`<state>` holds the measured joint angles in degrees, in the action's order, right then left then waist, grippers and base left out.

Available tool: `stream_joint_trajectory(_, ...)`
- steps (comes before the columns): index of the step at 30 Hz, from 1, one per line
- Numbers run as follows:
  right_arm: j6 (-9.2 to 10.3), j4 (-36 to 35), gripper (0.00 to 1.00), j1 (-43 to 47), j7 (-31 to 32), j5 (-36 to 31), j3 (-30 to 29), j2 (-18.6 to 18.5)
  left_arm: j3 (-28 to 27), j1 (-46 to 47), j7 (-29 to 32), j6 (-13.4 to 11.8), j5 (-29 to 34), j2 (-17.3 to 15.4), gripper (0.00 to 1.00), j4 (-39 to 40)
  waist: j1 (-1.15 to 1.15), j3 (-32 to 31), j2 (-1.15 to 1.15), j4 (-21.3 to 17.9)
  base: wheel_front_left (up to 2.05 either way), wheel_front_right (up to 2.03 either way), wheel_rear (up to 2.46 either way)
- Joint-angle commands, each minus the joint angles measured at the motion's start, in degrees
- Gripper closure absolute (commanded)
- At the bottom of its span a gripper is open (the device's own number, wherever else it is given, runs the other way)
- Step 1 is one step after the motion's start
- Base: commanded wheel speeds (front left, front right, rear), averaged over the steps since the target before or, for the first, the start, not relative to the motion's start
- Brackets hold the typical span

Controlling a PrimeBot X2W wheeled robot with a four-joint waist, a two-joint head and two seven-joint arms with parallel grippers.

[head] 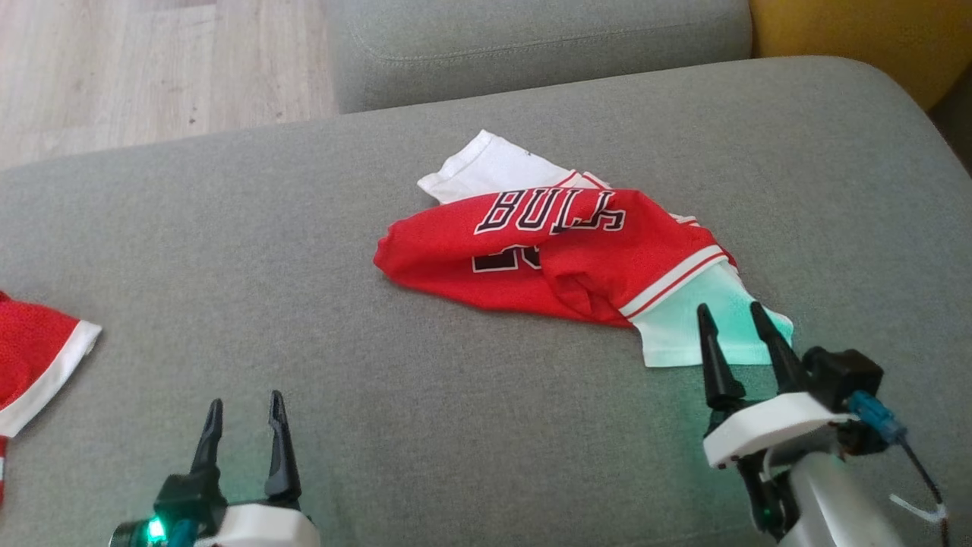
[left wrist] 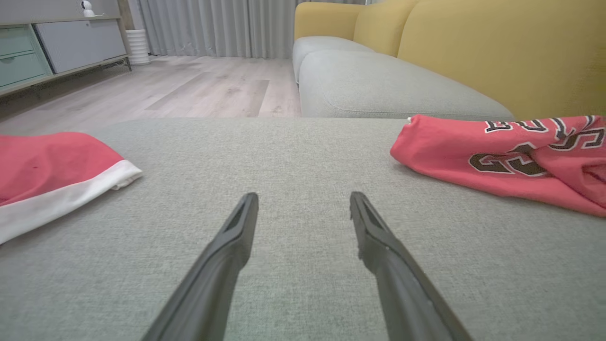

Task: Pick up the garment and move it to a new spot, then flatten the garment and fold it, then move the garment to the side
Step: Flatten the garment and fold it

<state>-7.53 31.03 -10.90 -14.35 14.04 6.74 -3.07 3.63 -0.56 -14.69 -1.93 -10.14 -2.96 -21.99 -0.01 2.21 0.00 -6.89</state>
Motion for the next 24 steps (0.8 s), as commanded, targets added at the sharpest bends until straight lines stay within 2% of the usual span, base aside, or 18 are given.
stream_joint_trajectory(1,0.04,-1.5,0.00,-1.2,-0.6,-0.6,0.2,0.2,-2.0,2.3,-0.3,0.3,0.5,-0.1,0.00,1.6,0.01,0.3,0.00,0.0,0.00,0.00,0.00)
stream_joint_trajectory(5,0.04,0.9,0.00,-2.0,-0.6,-2.8,-5.4,0.2,-1.1,3.0,-0.3,1.2,1.2,0.0,0.00,1.2,0.01,1.5,0.00,0.2,0.00,0.00,0.00)
stream_joint_trajectory(11,0.04,8.6,0.00,-5.2,-0.6,-7.1,-14.2,0.2,1.4,4.4,-0.3,1.4,0.2,0.1,0.00,0.4,0.01,4.1,0.00,1.5,0.00,0.00,0.00)
stream_joint_trajectory(16,0.04,13.9,0.00,-8.4,-0.6,-8.8,-18.4,0.2,2.3,5.6,-0.3,1.5,0.4,0.1,0.00,-0.1,0.01,5.9,0.00,3.1,0.00,0.00,0.00)
stream_joint_trajectory(20,0.04,19.3,0.00,-10.5,-0.6,-8.6,-19.3,0.2,2.6,6.6,-0.3,1.8,0.9,0.1,0.00,-0.4,0.01,7.2,0.00,4.5,0.00,0.00,0.00)
stream_joint_trajectory(21,0.04,20.3,0.47,-10.8,-0.6,-8.2,-19.3,0.2,2.6,6.7,-0.3,1.8,0.9,0.1,0.00,-0.5,0.01,7.3,0.00,4.6,0.00,0.00,0.00)
stream_joint_trajectory(22,0.04,21.3,1.00,-11.0,-0.6,-7.9,-19.4,0.2,2.6,6.7,-0.3,1.8,0.9,0.1,0.00,-0.5,0.01,7.3,0.00,4.7,0.00,0.00,0.00)
stream_joint_trajectory(24,0.04,22.4,1.00,-11.2,-0.6,-7.2,-18.8,0.2,2.6,6.8,-0.3,1.8,0.9,0.1,0.00,-0.8,0.01,7.1,0.00,4.9,0.00,0.00,0.00)
